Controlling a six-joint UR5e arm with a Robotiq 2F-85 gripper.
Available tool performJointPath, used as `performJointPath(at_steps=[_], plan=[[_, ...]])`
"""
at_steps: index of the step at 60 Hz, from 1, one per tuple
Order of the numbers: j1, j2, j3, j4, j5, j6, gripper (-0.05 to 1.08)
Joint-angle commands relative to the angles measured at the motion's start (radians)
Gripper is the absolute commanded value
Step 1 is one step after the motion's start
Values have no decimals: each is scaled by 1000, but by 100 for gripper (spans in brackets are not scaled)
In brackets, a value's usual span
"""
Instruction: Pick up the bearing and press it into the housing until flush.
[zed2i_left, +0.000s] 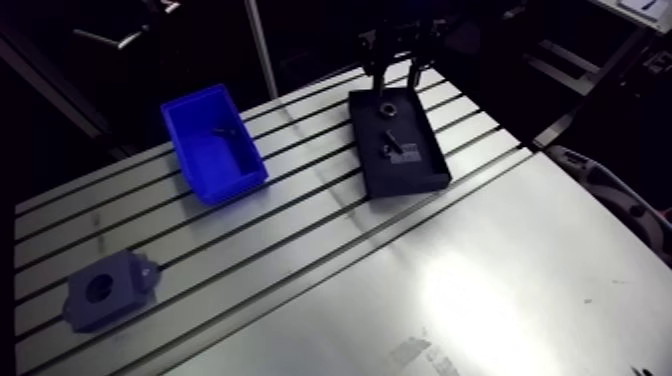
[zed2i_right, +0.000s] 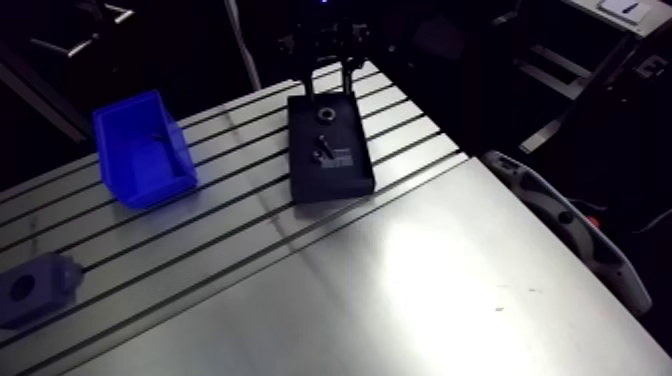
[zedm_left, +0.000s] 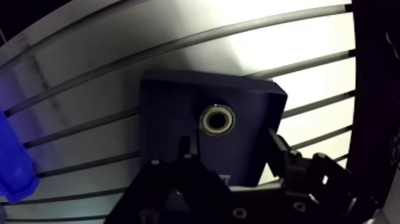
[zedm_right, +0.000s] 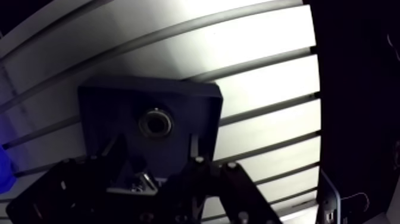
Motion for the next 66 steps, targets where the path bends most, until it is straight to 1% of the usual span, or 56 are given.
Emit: performJointPath(at_steps=[1,27,66], plan=[[3,11,5,-16,2,0,37],[6,25,11,-30,3,0,37],[6,42,18,-31,3,0,43]])
